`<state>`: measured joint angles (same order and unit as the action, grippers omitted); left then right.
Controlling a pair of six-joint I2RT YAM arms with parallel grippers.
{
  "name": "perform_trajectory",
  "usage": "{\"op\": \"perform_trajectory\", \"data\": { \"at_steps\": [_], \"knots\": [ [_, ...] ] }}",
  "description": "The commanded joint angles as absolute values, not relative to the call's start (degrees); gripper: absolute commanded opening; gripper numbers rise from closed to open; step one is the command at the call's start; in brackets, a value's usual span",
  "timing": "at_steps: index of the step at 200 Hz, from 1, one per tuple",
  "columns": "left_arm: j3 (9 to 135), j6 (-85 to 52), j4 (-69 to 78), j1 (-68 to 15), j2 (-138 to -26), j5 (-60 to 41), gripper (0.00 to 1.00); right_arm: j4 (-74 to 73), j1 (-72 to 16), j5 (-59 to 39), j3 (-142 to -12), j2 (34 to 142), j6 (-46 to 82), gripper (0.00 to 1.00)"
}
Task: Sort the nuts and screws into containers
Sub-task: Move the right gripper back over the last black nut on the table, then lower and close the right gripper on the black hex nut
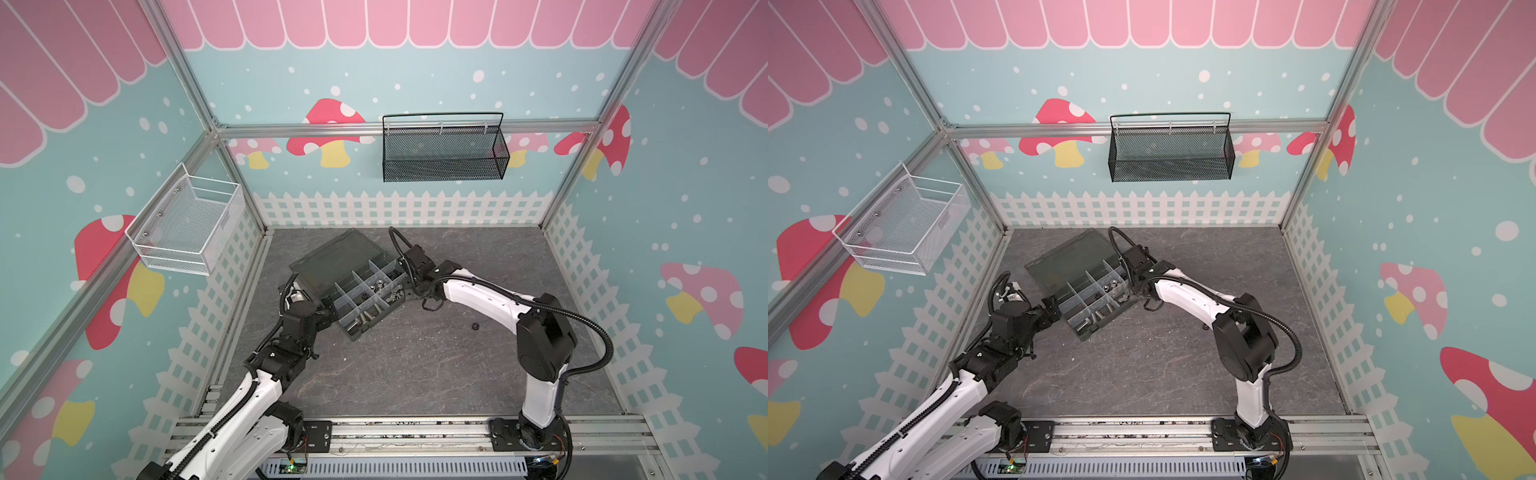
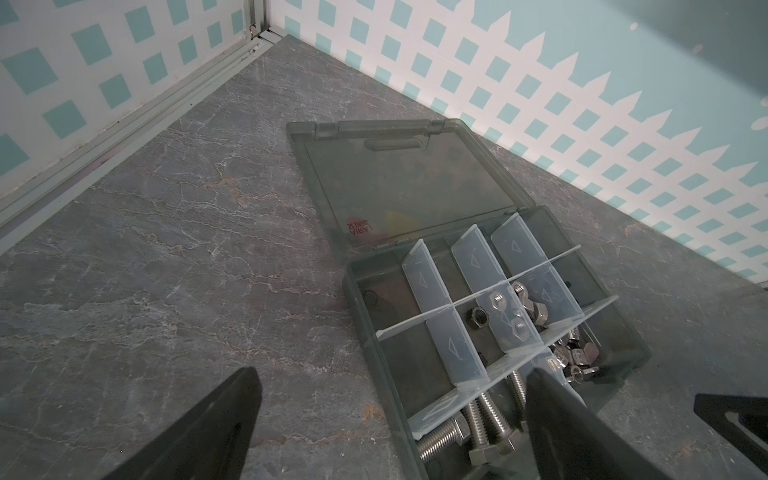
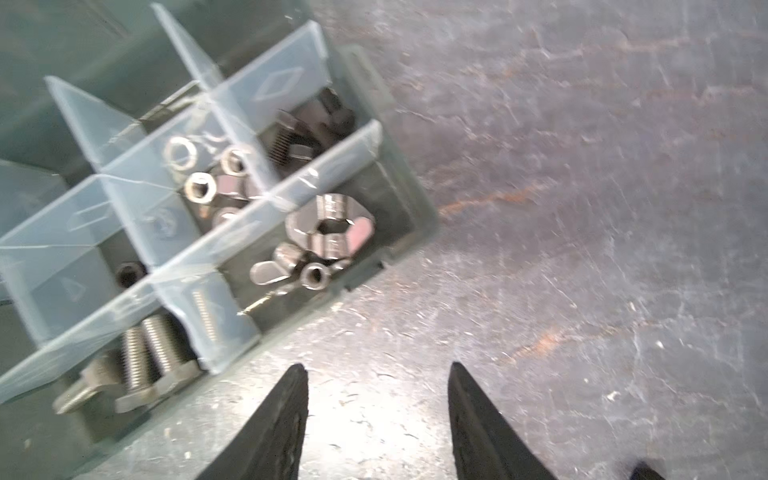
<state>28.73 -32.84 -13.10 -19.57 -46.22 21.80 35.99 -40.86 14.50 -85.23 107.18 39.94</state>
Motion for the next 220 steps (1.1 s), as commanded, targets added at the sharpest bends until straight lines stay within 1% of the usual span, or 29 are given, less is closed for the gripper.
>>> {"op": "perform_trajectory", "data": {
  "at_steps": [1, 48, 96, 135, 220],
  "knots": [
    [28.59, -33.84, -13.88, -19.25, -45.31, 21.62, 1.0, 36.07, -38.04, 13.27, -78.62, 102.93, 44.11, 0.56],
    [28.63, -33.84, -13.97, -19.24, -45.26, 21.58, 1.0, 35.41, -30.31, 10.59, -64.78, 94.55, 45.92, 0.56],
    [28.59, -34.01, -13.8, -19.16, -45.45, 21.29, 1.0, 36.47, -22.91, 8.79, -56.63, 89.49, 45.17, 0.58],
    [28.63, -34.08, -13.62, -19.19, -45.83, 21.23, 1.0, 36.15, -19.39, 6.97, -53.99, 89.4, 44.03, 0.57],
    [28.47, -34.02, -13.62, -19.07, -45.7, 21.28, 1.0, 33.93, -18.57, 4.87, -54.4, 92.65, 42.54, 0.51]
  ]
}}
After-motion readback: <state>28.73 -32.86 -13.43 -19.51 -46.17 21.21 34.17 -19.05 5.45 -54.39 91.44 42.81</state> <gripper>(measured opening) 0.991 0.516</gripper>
